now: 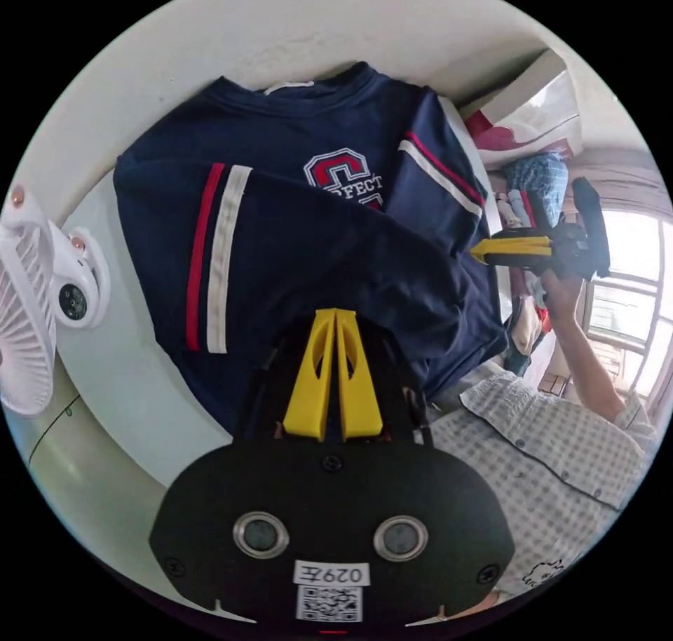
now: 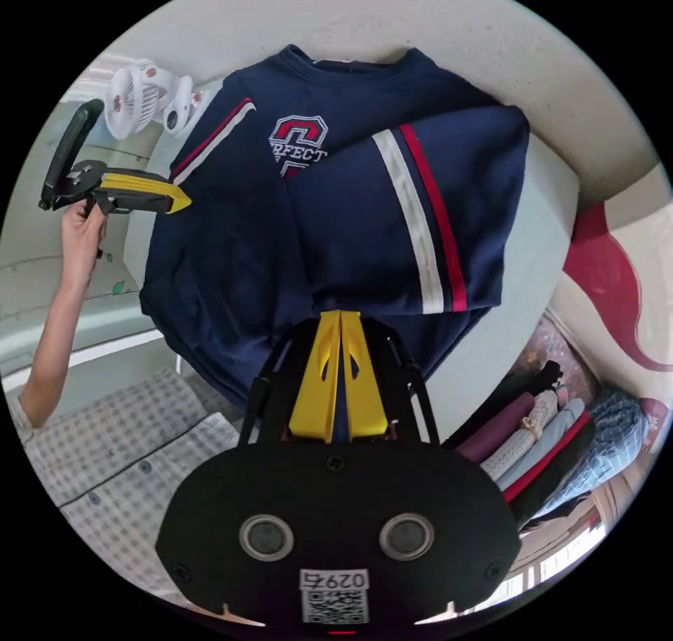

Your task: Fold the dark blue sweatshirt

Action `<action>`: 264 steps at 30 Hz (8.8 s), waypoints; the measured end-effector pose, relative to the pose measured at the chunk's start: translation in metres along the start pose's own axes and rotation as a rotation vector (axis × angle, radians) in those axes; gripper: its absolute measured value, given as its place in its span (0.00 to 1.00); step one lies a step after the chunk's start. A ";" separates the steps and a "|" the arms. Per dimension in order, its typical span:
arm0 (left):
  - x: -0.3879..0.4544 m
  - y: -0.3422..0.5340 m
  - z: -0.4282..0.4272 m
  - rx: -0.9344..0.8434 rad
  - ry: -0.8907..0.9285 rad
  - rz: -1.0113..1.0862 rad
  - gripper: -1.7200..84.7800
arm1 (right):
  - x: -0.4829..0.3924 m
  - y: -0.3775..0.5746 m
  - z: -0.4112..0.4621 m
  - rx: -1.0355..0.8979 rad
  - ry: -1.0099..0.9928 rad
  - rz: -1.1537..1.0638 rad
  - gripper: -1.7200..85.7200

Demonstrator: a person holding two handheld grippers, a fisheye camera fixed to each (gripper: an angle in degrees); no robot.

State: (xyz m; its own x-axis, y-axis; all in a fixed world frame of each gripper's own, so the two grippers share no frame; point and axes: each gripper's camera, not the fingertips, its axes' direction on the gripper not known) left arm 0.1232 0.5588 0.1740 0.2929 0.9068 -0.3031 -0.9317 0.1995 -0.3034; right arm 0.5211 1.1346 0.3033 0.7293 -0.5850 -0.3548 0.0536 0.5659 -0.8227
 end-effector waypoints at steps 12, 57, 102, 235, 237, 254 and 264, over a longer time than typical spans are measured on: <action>-0.024 0.135 0.059 -0.097 -0.136 -0.072 0.01 | -0.004 0.097 0.047 -0.144 0.114 0.061 0.01; -0.268 0.554 -0.067 0.212 0.594 -0.446 0.01 | 0.065 0.345 -0.030 0.426 -0.891 0.620 0.03; -0.182 0.277 -0.078 0.091 -0.065 -0.119 0.01 | -0.219 -0.047 0.035 0.200 -0.246 0.176 0.02; 0.325 -0.074 0.239 -0.139 -0.293 0.292 0.01 | 0.019 0.022 -0.014 0.024 -0.030 0.326 0.02; 0.321 -0.075 0.238 -0.140 -0.292 0.290 0.01 | 0.014 0.021 -0.014 0.022 -0.017 0.321 0.02; 0.253 -0.080 0.216 -0.145 -0.204 0.280 0.01 | 0.017 0.043 -0.023 0.036 -0.114 0.353 0.01; 0.069 -0.013 0.173 0.193 0.502 -0.134 0.07 | 0.023 0.072 -0.070 0.187 -0.173 0.283 0.01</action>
State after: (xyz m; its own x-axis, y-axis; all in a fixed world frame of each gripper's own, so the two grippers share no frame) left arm 0.1184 0.6833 0.3130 0.4339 0.5897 -0.6812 -0.8879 0.4081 -0.2122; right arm 0.4941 1.1216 0.2049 0.8364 -0.2930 -0.4632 -0.0543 0.7967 -0.6019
